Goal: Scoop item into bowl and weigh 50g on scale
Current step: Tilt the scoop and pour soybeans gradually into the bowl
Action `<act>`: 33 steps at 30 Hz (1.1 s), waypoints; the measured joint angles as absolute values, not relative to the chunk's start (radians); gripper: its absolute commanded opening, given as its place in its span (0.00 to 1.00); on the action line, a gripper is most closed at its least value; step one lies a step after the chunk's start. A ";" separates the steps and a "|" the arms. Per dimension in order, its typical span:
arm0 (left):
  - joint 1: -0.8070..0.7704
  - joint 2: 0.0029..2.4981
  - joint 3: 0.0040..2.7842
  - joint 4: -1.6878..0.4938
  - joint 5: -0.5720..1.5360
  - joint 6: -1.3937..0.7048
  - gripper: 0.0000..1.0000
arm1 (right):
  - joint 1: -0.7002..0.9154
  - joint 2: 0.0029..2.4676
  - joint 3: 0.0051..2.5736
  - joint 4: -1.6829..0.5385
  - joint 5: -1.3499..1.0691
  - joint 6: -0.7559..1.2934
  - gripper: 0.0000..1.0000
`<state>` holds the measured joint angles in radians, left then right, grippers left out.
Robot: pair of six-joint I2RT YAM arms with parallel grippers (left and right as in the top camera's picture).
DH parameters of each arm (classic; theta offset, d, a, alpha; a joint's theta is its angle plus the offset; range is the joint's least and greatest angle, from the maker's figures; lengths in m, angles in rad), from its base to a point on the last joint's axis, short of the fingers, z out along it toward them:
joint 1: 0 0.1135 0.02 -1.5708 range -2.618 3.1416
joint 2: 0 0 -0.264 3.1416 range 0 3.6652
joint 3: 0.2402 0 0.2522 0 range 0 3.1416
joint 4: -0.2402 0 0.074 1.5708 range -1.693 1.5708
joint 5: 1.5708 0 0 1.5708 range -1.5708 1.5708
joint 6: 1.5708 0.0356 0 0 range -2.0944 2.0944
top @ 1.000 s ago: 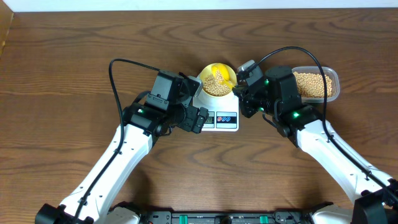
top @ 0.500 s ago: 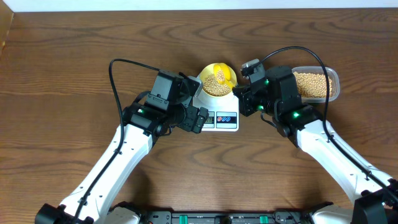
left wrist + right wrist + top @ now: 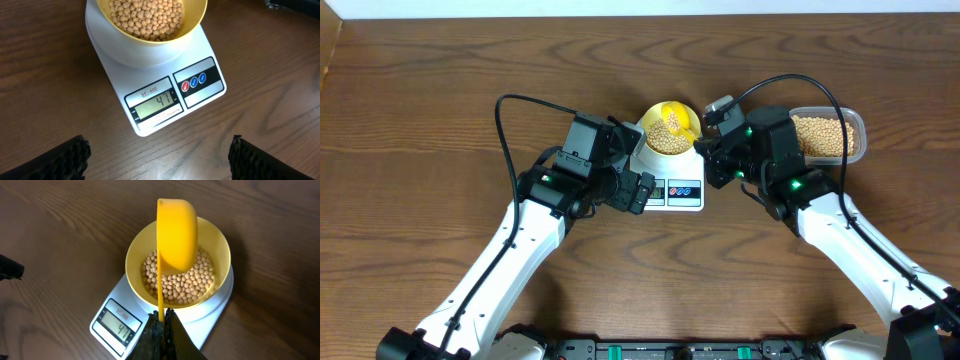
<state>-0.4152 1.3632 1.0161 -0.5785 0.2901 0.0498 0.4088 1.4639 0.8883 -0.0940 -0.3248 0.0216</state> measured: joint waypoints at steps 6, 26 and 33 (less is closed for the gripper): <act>-0.415 1.363 1.016 -0.579 0.290 0.050 0.90 | 0.409 1.464 0.888 -0.101 -0.325 -0.054 0.01; -0.415 1.363 1.016 -0.579 0.290 0.050 0.90 | 0.409 1.464 0.888 -0.109 -0.325 -0.215 0.01; -0.415 1.363 1.016 -0.579 0.290 0.050 0.90 | 0.409 1.464 0.888 -0.109 -0.325 -0.087 0.01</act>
